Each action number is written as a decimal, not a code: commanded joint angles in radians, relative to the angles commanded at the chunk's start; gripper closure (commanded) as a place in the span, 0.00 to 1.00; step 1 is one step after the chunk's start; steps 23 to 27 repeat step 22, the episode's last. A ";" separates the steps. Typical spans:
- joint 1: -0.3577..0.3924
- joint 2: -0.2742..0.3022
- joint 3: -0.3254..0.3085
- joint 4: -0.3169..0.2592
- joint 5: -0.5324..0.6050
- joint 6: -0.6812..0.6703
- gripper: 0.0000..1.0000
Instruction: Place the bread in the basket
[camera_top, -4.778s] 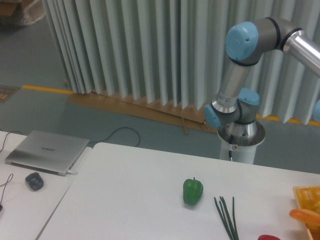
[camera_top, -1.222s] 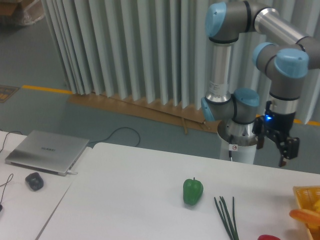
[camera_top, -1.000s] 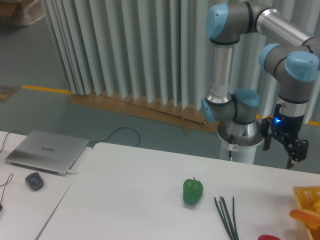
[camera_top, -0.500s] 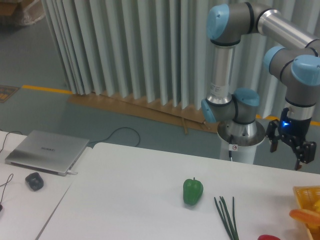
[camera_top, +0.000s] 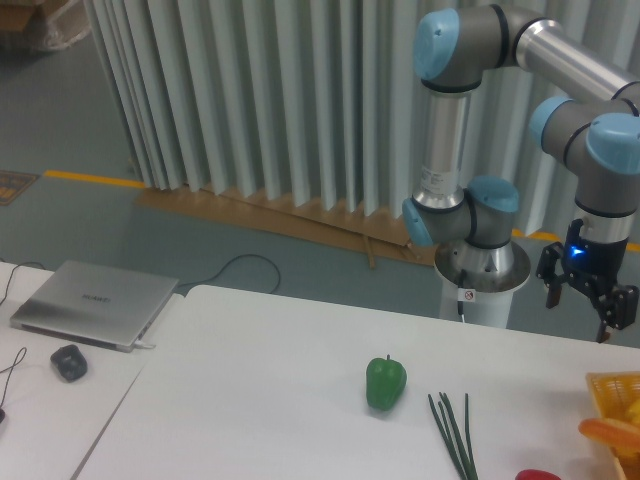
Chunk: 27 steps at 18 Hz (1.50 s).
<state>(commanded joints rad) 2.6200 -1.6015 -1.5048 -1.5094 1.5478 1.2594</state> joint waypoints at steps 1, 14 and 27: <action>0.002 0.000 0.000 0.002 0.002 0.000 0.00; -0.006 0.002 -0.002 0.003 0.005 -0.011 0.00; -0.021 -0.002 -0.017 0.038 0.008 -0.011 0.00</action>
